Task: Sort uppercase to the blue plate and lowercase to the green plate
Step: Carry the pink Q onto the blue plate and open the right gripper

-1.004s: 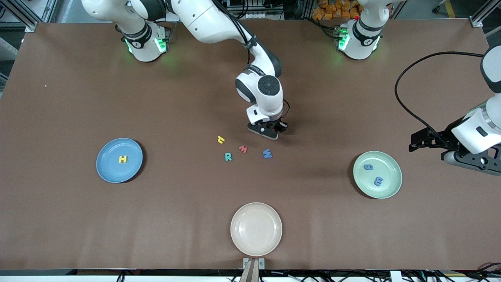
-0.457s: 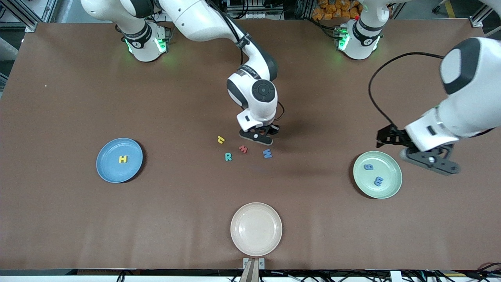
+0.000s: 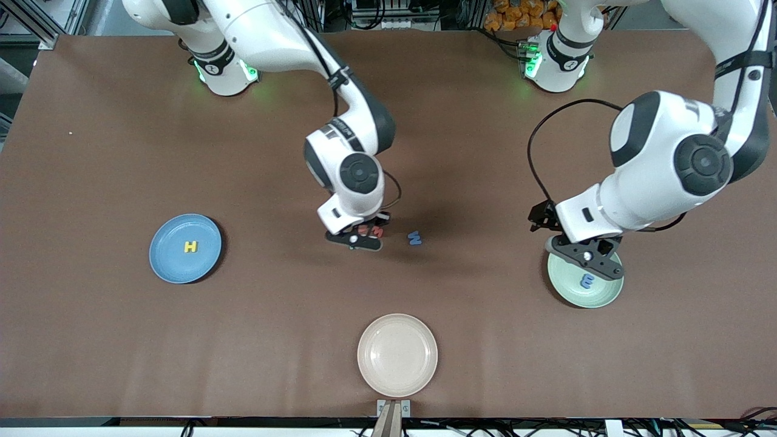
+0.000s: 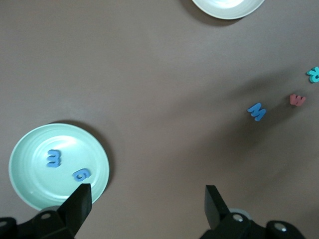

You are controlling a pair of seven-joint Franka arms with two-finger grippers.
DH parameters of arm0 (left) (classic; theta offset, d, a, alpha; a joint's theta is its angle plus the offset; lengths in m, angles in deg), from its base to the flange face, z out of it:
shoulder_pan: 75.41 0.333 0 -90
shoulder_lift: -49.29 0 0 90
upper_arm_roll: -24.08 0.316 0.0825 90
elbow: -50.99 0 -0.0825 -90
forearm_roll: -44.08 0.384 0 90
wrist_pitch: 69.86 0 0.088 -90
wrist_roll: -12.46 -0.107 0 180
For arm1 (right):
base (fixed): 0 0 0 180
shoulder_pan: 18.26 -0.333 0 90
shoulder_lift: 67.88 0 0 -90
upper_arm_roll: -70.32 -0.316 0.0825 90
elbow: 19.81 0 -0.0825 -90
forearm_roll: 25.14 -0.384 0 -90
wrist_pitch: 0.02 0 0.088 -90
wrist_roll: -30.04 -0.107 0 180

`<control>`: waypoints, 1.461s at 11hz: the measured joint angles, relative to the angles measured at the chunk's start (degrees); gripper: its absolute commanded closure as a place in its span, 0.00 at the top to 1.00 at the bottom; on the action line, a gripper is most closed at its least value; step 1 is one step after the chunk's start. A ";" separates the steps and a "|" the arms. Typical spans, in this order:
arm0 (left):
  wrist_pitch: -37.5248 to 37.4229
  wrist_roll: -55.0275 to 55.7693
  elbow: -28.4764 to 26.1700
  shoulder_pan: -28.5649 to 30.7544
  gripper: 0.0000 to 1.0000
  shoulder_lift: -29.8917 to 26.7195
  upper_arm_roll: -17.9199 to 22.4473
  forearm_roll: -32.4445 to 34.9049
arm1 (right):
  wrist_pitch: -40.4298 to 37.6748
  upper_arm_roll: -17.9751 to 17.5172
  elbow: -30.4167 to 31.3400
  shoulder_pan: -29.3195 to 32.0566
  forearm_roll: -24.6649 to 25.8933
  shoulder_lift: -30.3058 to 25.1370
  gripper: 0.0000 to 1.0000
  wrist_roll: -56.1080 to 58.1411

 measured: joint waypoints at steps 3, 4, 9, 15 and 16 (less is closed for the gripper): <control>1.00 0.02 0.00 -4.00 1.00 1.82 -0.08 4.16 | -0.11 0.00 5.32 6.49 1.52 -4.45 0.00 11.91; 1.57 0.11 0.01 -5.52 1.00 2.13 -0.11 7.15 | -0.11 0.00 6.40 8.72 1.68 -5.65 0.00 15.77; 6.03 0.67 0.02 -10.59 1.00 4.40 -0.52 10.49 | -0.08 0.10 10.81 19.35 4.20 -9.49 0.00 35.60; 7.40 0.93 0.03 -12.06 1.00 5.40 -5.68 15.17 | 6.75 3.00 18.76 25.76 5.10 -9.54 0.00 51.38; 7.82 0.93 0.02 -12.06 1.00 5.79 -5.78 15.17 | 7.77 4.32 19.67 25.85 5.10 -9.55 0.00 53.74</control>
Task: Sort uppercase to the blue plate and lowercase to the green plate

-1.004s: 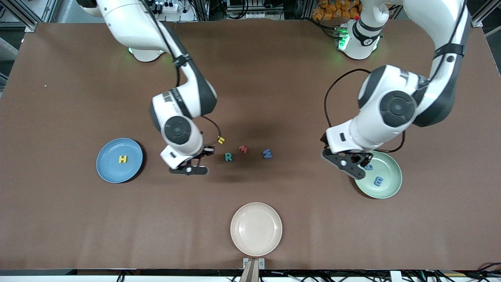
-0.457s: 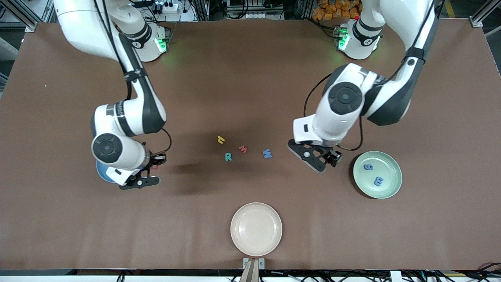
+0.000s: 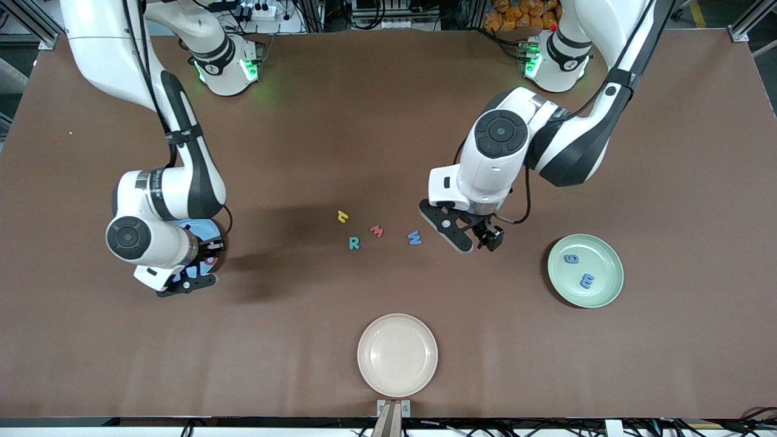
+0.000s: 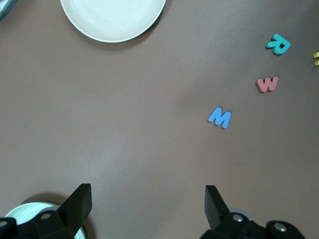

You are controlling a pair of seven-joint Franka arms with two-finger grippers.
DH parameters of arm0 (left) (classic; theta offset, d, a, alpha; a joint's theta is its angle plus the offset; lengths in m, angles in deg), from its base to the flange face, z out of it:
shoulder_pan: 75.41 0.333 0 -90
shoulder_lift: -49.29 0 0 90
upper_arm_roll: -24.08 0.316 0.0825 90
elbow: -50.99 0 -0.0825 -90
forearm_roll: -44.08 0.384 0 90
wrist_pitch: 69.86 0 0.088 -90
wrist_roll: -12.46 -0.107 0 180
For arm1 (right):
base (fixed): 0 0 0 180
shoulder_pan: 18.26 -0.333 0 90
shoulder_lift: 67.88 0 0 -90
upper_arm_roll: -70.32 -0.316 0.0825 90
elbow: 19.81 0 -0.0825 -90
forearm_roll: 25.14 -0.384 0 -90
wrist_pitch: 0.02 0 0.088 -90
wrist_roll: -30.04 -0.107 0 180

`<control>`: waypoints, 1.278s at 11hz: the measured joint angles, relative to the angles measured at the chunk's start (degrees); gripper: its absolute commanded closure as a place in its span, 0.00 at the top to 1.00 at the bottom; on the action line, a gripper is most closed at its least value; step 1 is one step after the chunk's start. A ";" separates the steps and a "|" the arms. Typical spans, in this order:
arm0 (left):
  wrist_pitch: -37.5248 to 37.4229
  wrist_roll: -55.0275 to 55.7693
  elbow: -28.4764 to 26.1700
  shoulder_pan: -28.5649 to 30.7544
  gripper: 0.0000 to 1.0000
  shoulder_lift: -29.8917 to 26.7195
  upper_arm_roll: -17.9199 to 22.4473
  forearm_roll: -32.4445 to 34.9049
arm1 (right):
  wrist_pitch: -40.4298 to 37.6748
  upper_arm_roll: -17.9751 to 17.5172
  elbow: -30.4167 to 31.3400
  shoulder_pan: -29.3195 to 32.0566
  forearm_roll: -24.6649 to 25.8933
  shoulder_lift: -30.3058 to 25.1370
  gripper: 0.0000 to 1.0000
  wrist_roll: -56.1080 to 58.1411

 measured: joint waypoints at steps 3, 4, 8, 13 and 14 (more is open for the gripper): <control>2.87 -0.02 -0.01 0.11 1.00 2.26 0.01 0.02 | -0.22 1.66 1.22 1.36 0.00 0.06 0.32 3.63; 3.23 -0.02 0.01 0.10 1.00 2.54 -0.03 0.02 | -0.92 1.67 1.80 2.51 -0.03 0.08 0.90 5.08; 3.40 0.03 0.43 0.50 1.00 2.56 -0.18 -5.10 | -2.20 1.15 2.35 4.36 -1.74 0.16 1.00 6.88; 3.42 0.02 0.45 1.84 1.00 2.57 0.45 -6.32 | -2.32 0.89 0.22 2.95 -2.21 -0.02 1.00 6.30; 3.42 0.02 0.45 1.80 1.00 2.57 0.57 -6.32 | -2.32 0.89 -0.50 2.57 -2.22 -0.04 1.00 5.57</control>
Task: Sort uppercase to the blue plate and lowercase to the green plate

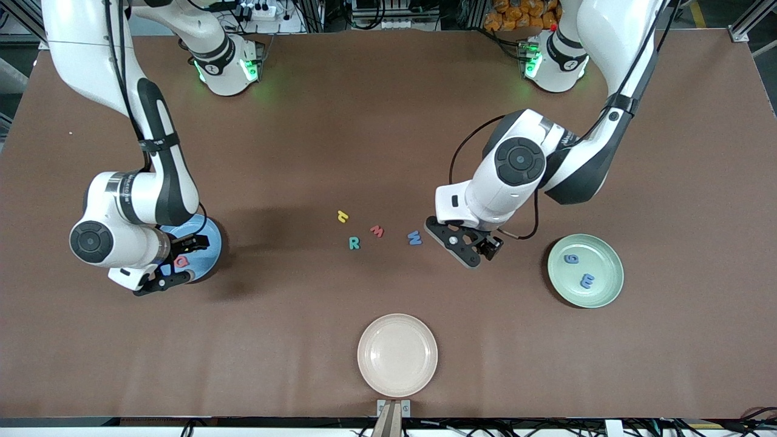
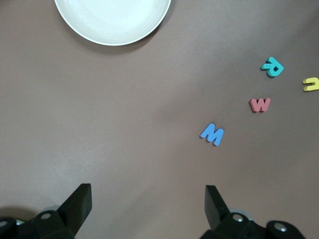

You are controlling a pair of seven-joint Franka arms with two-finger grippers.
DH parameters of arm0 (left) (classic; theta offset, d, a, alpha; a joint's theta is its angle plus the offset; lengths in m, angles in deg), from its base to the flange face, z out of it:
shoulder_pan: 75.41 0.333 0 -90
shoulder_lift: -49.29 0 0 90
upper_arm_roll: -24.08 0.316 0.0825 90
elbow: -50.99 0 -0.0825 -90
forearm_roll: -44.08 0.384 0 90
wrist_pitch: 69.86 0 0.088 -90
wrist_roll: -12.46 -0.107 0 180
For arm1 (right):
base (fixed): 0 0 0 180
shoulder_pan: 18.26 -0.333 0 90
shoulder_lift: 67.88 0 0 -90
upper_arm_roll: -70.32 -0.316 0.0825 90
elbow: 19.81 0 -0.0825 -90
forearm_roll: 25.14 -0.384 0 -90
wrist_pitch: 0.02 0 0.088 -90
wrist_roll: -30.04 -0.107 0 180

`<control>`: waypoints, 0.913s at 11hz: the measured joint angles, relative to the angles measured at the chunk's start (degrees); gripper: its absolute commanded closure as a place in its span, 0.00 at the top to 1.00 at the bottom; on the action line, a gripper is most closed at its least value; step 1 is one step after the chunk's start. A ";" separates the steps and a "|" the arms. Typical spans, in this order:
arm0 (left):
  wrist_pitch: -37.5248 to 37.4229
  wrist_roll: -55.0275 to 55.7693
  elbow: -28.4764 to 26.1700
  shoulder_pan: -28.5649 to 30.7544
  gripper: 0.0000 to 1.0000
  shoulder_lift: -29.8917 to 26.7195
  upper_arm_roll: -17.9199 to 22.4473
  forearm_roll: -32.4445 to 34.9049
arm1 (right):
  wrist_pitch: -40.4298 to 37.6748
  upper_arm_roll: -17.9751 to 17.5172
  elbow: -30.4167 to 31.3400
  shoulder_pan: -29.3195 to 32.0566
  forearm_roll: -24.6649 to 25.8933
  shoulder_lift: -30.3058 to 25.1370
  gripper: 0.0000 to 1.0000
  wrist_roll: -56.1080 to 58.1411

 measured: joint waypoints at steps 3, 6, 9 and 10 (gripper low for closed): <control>0.00 7.28 -0.02 -1.87 1.00 0.01 -0.14 0.25 | 0.00 -0.03 -1.33 -1.66 -0.02 -0.02 1.00 -3.02; 1.63 15.97 -0.05 -4.79 1.00 0.70 -0.28 0.25 | 0.17 -0.04 -1.29 -2.71 -0.02 0.15 1.00 -3.99; 6.48 25.78 -0.11 -8.95 1.00 2.69 -0.35 0.25 | 0.78 -0.02 -1.14 -2.71 -0.02 0.49 1.00 -3.99; 8.23 27.06 -0.11 -10.17 1.00 3.43 -0.36 0.50 | 0.87 -0.02 -1.13 -2.71 -0.02 0.54 1.00 -3.99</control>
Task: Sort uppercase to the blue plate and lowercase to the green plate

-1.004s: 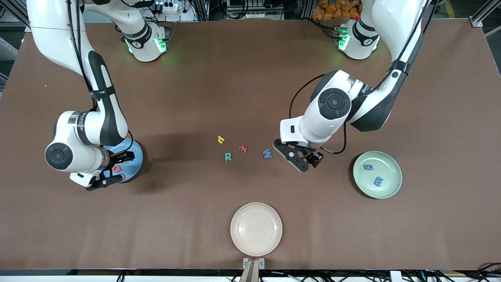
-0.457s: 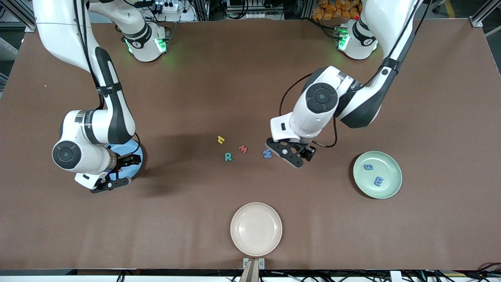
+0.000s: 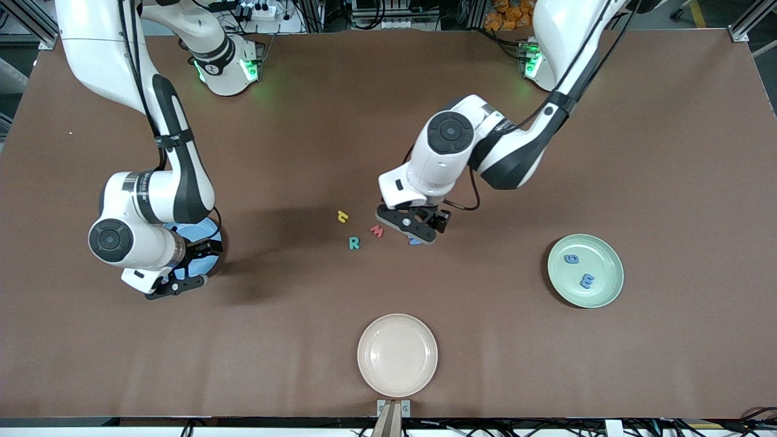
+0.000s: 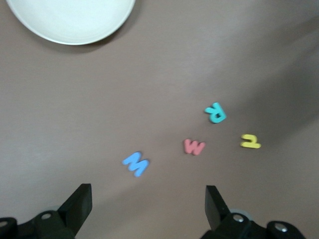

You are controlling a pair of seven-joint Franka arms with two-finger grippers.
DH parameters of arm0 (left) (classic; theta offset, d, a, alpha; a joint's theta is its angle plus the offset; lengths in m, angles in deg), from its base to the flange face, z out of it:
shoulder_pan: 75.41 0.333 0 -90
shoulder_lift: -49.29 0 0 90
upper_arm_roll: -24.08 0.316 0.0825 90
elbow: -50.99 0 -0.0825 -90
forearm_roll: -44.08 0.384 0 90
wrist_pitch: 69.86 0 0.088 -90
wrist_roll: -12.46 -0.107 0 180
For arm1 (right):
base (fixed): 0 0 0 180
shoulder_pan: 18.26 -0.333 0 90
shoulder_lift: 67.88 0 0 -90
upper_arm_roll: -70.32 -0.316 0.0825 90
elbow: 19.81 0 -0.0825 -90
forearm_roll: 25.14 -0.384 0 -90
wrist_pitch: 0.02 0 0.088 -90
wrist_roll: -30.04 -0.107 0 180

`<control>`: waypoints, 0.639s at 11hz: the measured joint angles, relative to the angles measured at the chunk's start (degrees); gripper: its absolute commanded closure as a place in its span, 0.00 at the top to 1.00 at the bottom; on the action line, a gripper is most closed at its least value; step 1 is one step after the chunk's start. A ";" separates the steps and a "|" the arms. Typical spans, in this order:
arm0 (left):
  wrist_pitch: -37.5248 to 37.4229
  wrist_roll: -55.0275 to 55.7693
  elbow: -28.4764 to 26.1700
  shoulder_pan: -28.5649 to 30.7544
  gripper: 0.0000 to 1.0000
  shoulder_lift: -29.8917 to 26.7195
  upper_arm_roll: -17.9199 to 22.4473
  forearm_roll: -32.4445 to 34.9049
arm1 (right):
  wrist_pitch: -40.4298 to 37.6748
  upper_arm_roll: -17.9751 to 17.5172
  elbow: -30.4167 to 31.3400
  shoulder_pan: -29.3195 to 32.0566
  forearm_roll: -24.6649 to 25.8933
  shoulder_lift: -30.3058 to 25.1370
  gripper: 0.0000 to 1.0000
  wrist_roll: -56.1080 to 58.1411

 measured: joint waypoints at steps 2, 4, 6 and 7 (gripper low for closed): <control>2.76 2.92 -0.01 -1.99 1.00 1.28 0.01 0.42 | 0.08 0.01 0.04 0.01 0.00 0.06 1.00 0.00; 4.31 7.67 -0.03 -3.39 1.00 2.46 0.01 0.51 | 0.13 0.02 0.05 0.01 0.00 0.06 1.00 0.00; 6.19 10.71 -0.05 -4.95 1.00 3.97 0.03 1.52 | 0.13 0.03 0.10 0.01 0.00 0.08 1.00 0.00; 6.83 10.88 -0.05 -5.41 1.00 4.64 0.04 2.57 | 0.15 0.05 0.11 0.02 0.00 0.09 1.00 0.00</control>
